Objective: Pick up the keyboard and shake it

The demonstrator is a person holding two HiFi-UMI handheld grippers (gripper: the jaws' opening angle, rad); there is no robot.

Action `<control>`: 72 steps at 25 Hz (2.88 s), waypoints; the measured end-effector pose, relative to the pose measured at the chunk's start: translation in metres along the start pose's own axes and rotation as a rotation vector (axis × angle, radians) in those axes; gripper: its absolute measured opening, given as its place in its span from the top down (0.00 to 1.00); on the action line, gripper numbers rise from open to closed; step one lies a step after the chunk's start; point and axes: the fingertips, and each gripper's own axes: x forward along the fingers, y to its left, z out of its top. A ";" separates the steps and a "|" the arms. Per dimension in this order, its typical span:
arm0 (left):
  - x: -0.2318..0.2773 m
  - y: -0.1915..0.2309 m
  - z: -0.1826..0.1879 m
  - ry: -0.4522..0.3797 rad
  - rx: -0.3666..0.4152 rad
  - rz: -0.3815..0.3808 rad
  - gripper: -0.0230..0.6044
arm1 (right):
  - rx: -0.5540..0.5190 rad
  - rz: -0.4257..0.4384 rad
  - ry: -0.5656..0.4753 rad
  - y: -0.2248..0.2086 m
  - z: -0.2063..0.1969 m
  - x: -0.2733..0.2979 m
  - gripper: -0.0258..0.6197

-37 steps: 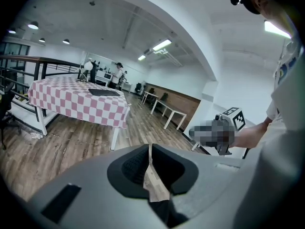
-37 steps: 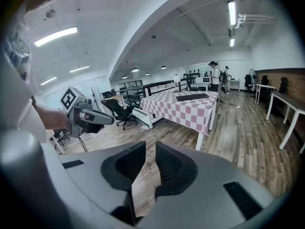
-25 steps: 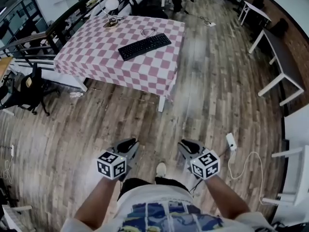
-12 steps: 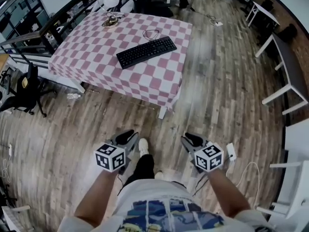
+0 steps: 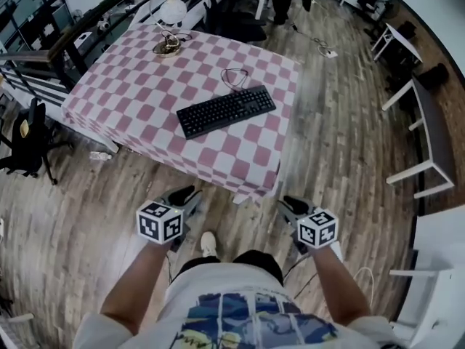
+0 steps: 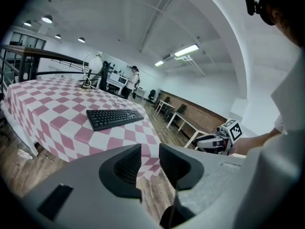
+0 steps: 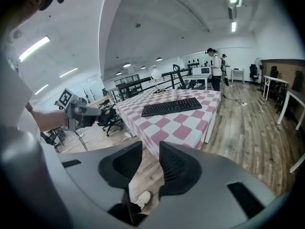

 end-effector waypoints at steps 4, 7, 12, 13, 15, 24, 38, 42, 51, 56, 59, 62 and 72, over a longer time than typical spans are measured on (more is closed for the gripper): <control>0.030 0.043 0.021 0.012 -0.038 0.037 0.78 | -0.005 -0.006 0.014 -0.036 0.038 0.037 0.79; 0.052 0.073 0.034 0.014 -0.062 0.069 0.77 | -0.023 -0.001 0.032 -0.074 0.062 0.067 0.79; 0.091 0.116 0.051 0.010 -0.107 0.142 0.74 | -0.033 0.043 0.067 -0.152 0.102 0.126 0.77; 0.100 0.124 0.055 0.008 -0.127 0.163 0.74 | -0.043 0.056 0.079 -0.168 0.112 0.138 0.77; 0.117 0.140 0.060 0.004 -0.170 0.209 0.73 | -0.052 0.090 0.102 -0.198 0.131 0.163 0.74; 0.175 0.218 0.069 0.106 -0.224 0.439 0.68 | -0.061 0.183 0.180 -0.308 0.193 0.268 0.68; 0.216 0.295 0.065 0.140 -0.400 0.465 0.57 | -0.067 0.391 0.386 -0.346 0.209 0.393 0.52; 0.229 0.299 0.069 0.105 -0.443 0.400 0.55 | -0.044 0.444 0.425 -0.343 0.208 0.405 0.51; 0.236 0.312 0.071 0.124 -0.469 0.406 0.54 | -0.042 0.480 0.467 -0.337 0.203 0.412 0.54; 0.235 0.312 0.071 0.118 -0.459 0.449 0.56 | -0.047 0.444 0.442 -0.335 0.202 0.409 0.60; 0.235 0.311 0.073 0.113 -0.454 0.452 0.56 | -0.057 0.422 0.433 -0.335 0.202 0.405 0.60; 0.233 0.308 0.079 0.112 -0.434 0.453 0.56 | -0.089 0.401 0.415 -0.334 0.206 0.399 0.60; 0.225 0.301 0.108 0.087 -0.334 0.444 0.58 | -0.144 0.316 0.277 -0.330 0.223 0.364 0.63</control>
